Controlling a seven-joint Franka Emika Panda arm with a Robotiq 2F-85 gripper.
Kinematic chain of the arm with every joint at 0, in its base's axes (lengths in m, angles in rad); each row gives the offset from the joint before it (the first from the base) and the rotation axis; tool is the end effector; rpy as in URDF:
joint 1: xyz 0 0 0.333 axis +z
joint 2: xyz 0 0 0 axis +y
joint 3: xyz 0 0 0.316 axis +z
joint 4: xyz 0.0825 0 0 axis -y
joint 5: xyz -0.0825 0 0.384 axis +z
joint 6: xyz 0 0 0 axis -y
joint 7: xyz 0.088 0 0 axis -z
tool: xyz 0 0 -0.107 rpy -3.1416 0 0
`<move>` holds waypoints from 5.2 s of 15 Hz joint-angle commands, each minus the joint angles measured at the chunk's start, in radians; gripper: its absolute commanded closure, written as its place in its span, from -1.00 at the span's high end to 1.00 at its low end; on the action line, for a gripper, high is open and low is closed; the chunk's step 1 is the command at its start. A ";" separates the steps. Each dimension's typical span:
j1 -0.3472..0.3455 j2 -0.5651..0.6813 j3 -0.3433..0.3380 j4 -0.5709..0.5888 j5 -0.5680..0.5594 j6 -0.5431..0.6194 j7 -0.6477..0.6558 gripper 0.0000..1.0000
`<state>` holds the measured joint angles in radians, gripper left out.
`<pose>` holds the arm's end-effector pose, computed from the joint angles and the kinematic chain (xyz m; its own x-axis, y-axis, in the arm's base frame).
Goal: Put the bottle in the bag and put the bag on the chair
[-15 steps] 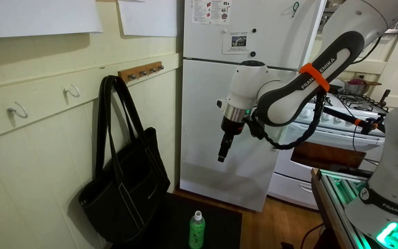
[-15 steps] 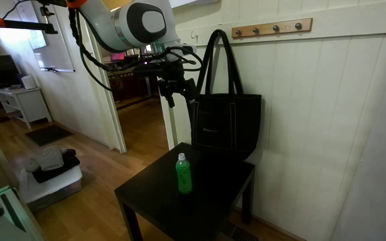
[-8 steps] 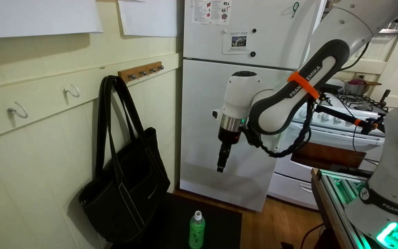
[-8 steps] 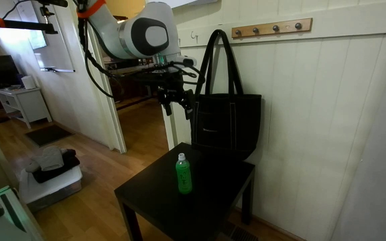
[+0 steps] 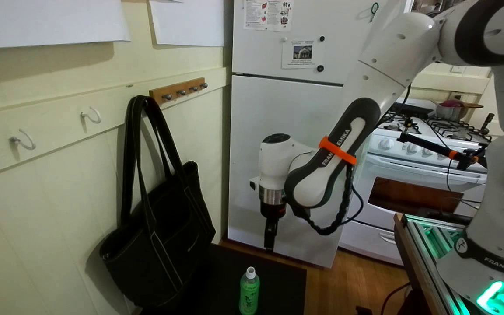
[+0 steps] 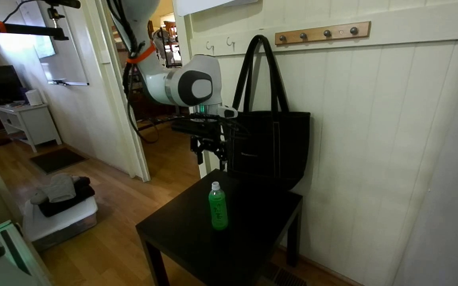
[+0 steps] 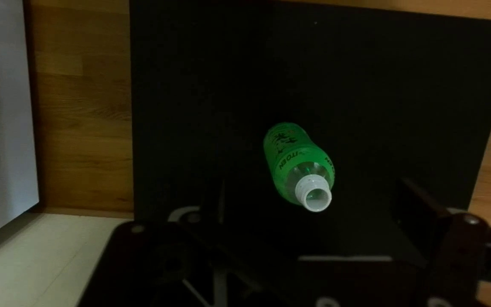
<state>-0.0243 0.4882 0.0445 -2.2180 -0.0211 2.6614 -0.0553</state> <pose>0.5409 0.0126 0.1494 0.9950 0.0898 -0.0433 0.0893 -0.9959 -0.0144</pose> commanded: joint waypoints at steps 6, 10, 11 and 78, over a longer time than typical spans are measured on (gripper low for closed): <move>0.044 0.234 -0.009 0.212 -0.016 0.011 -0.001 1.00; 0.033 0.215 0.001 0.195 -0.002 -0.002 -0.008 1.00; 0.033 0.214 0.000 0.195 -0.002 -0.002 -0.008 1.00; 0.117 0.364 -0.038 0.279 -0.020 0.121 0.029 0.28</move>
<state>0.0838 0.8902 0.0065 -1.9093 -0.0341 2.8373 -0.0457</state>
